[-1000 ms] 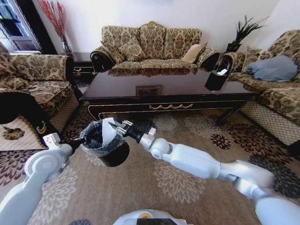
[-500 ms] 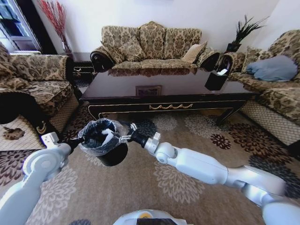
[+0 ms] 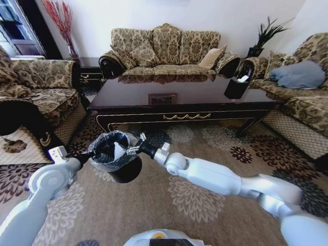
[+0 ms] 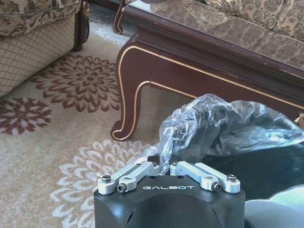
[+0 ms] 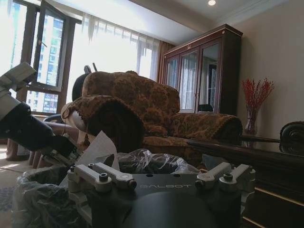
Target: Move to the front of the table and pick up the trash from the floor, then place it into the trash bin.
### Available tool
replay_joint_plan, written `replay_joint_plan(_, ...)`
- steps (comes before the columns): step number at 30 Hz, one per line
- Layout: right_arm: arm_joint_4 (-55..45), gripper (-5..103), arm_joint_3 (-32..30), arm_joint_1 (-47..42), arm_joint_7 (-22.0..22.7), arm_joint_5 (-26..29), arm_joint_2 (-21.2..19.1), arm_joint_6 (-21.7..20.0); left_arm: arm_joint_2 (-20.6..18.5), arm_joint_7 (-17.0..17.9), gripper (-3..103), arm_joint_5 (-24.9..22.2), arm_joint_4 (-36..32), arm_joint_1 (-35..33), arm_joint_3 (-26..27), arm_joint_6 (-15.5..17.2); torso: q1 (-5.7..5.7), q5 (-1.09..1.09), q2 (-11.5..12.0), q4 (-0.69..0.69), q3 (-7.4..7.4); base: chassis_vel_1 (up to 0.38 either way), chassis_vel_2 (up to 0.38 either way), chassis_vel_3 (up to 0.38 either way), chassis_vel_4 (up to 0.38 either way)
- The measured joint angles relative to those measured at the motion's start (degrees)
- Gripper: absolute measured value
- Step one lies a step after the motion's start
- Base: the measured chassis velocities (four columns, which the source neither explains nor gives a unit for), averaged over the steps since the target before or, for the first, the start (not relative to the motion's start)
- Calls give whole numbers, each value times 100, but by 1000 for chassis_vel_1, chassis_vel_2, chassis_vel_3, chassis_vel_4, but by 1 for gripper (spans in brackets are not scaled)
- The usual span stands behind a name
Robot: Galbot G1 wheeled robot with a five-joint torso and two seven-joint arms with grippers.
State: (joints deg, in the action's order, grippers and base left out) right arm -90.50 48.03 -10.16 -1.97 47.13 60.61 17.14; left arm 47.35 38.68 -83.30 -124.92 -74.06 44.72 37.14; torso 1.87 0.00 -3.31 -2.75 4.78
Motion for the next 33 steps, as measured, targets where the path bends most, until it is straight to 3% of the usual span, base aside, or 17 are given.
replay_joint_plan(5,430,100,11,36,-164,-339,-1,91,-31,-28,7,-62,-36,-2,53,9,0,1,1,1,0,0,0,0,0)
replay_joint_plan(22,-27,100,-155,229,-230,-164,-416,105,-27,-133,4,-7,223,76,8,-15,0,1,1,0,0,0,0,0,0)
replay_joint_plan(33,-395,100,-300,129,-312,-257,-896,131,21,-165,4,63,282,55,9,-21,0,1,1,0,0,0,0,0,0)
